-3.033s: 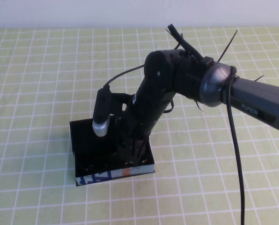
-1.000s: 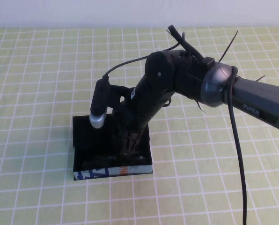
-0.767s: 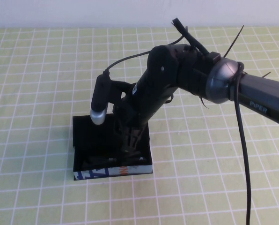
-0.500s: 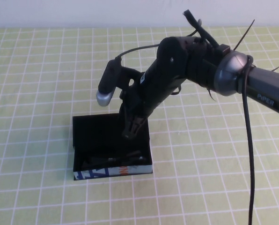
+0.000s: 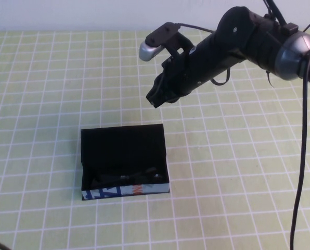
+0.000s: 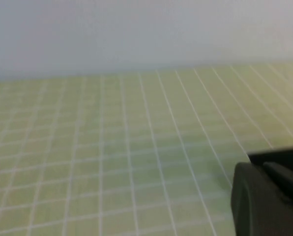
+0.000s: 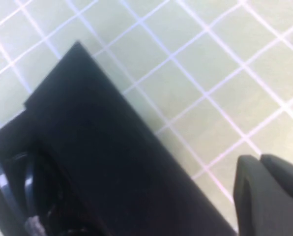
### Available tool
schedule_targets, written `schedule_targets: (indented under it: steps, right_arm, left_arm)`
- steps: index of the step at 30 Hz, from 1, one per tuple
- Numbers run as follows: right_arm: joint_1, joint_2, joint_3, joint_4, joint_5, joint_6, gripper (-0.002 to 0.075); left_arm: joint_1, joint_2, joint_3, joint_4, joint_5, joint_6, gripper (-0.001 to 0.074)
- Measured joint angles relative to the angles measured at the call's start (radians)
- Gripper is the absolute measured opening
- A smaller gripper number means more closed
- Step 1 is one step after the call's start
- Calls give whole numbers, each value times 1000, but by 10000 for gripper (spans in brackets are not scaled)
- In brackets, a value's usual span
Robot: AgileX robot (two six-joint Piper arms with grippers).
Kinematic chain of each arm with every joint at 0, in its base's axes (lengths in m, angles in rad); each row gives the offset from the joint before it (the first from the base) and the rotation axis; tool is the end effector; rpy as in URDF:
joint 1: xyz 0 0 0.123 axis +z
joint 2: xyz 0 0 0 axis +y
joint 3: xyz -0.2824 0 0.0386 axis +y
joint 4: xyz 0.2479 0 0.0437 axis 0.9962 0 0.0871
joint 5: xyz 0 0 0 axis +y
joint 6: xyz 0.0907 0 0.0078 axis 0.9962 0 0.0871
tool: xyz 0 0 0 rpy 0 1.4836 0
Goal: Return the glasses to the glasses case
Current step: Close the glasses case
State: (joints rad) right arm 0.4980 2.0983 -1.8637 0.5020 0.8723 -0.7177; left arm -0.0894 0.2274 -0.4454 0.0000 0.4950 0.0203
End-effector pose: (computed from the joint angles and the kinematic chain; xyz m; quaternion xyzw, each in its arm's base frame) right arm 0.4018 0.2567 0.2634 -0.4487 0.8234 0.1962 0.2868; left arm 0.0553 -0.0050 0.3033 0.0423 0.7698 -0.0220 0.6365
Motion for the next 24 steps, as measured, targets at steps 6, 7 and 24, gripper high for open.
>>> schedule_targets:
  steps: [6, 7, 24]
  right_arm:
    - [-39, 2, 0, 17, 0, 4, -16]
    - [-42, 7, 0, 19, 0, 4, -16]
    - [-81, 151, 0, 130, -34, 4, -16]
  left_arm:
    - [0, 306, -61, -622, 204, 702, -3]
    - [0, 344, -53, -705, 215, 786, -3]
    - [-81, 838, 188, -1601, 82, 1752, -3]
